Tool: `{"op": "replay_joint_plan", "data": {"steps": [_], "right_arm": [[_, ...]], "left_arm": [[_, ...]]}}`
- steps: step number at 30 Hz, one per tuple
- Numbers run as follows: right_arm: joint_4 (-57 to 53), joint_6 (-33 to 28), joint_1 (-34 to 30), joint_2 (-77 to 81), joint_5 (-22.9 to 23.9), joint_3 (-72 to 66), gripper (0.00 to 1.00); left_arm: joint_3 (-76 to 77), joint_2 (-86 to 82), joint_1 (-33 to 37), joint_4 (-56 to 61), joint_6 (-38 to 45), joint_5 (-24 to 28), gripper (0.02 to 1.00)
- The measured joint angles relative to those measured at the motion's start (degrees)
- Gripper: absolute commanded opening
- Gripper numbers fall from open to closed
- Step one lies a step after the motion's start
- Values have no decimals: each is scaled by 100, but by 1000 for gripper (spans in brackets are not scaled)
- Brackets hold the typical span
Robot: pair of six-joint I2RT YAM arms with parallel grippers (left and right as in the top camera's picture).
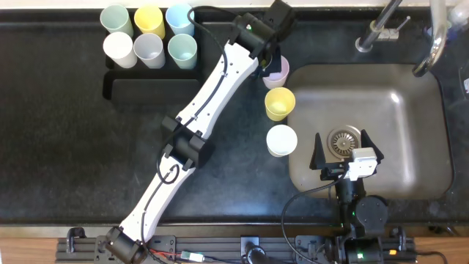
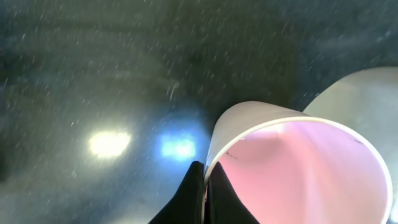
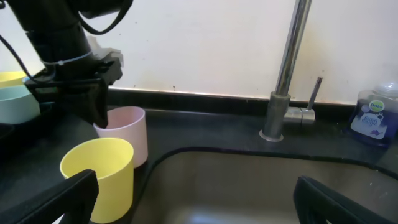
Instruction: Store Cups
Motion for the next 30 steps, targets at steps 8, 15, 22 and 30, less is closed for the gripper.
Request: {"op": "replay_joint_plan", "data": {"steps": [8, 15, 22, 30], "right_arm": [[9, 0, 0, -2, -2, 0, 996], [4, -2, 0, -2, -2, 0, 998], [2, -2, 0, -2, 0, 0, 998], [2, -2, 0, 0, 0, 0, 996]], "left_arm": [[-122, -852, 105, -289, 291, -254, 36], [-1567, -4247, 739, 264, 813, -1093, 36], [-4758, -7027, 2516, 1180, 1248, -1172, 36], [-7912, -7532, 4026, 2299, 1808, -389, 36]]}}
